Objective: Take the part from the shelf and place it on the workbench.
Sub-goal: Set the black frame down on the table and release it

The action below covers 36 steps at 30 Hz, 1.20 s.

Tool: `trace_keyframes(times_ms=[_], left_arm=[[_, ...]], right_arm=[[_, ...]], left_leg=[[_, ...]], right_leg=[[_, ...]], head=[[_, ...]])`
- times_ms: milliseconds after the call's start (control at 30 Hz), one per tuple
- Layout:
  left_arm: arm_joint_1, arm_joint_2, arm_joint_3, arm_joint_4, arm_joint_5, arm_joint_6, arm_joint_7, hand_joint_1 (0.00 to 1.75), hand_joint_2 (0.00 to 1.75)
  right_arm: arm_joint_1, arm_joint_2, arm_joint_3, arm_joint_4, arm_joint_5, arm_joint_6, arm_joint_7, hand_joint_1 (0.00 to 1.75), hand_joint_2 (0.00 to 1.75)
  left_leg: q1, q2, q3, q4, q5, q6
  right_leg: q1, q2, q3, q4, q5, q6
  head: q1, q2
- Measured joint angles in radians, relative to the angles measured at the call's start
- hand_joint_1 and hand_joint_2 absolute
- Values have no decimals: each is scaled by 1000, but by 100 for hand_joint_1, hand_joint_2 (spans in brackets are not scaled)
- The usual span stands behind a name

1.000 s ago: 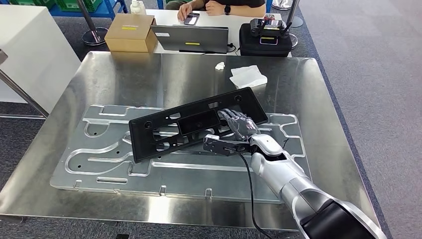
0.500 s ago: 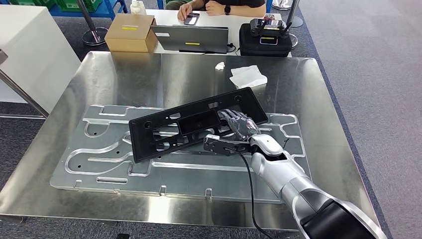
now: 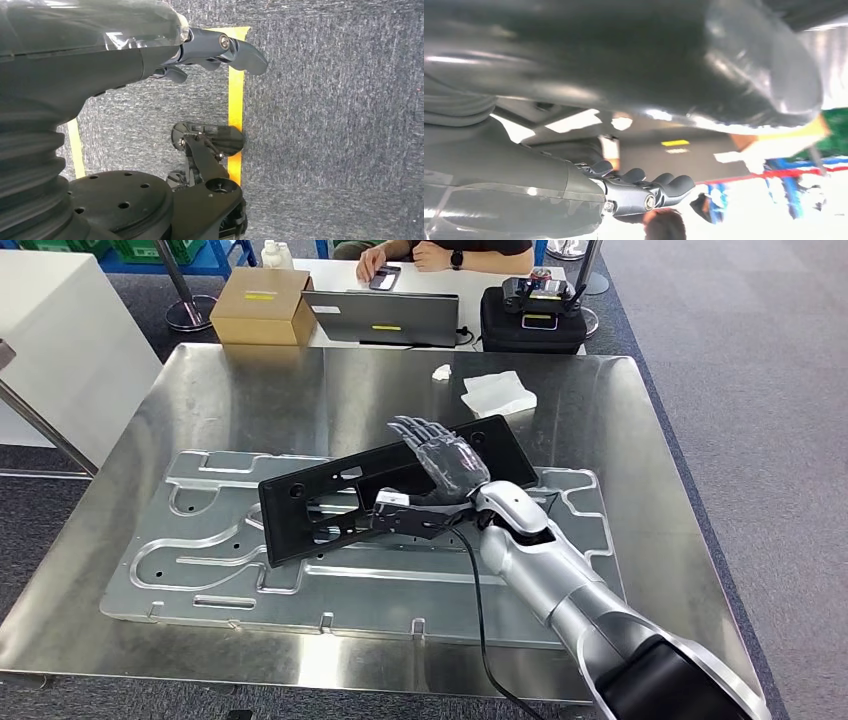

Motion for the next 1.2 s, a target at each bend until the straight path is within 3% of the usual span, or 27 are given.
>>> trace_keyframes(times_ms=[333,467,1033,1200], left_arm=[[0,0,6,0,-10,0,-10,0,175],[0,0,6,0,-17,-5,-8,0,0],[-8,0,28,-3,-7,-34,-18,0,0],[-11,0,31,-4,-11,-35,-12,0,0]], right_arm=[[7,20,36,-63,-53,5,27,0,0],[18,17,41,-76,-55,2,34,0,0],[52,-22,51,-88,-46,-13,62,0,0],[56,-33,52,-95,-36,-14,62,0,0]], left_leg=[[0,0,0,0,0,0],[0,0,0,0,0,0],[-6,0,-1,5,-2,3],[-7,0,-5,14,-6,12]], right_leg=[[0,0,0,0,0,0],[0,0,0,0,0,0],[-2,0,0,-1,0,1],[-5,0,1,-2,2,11]], head=[[0,0],[0,0],[0,0],[0,0]])
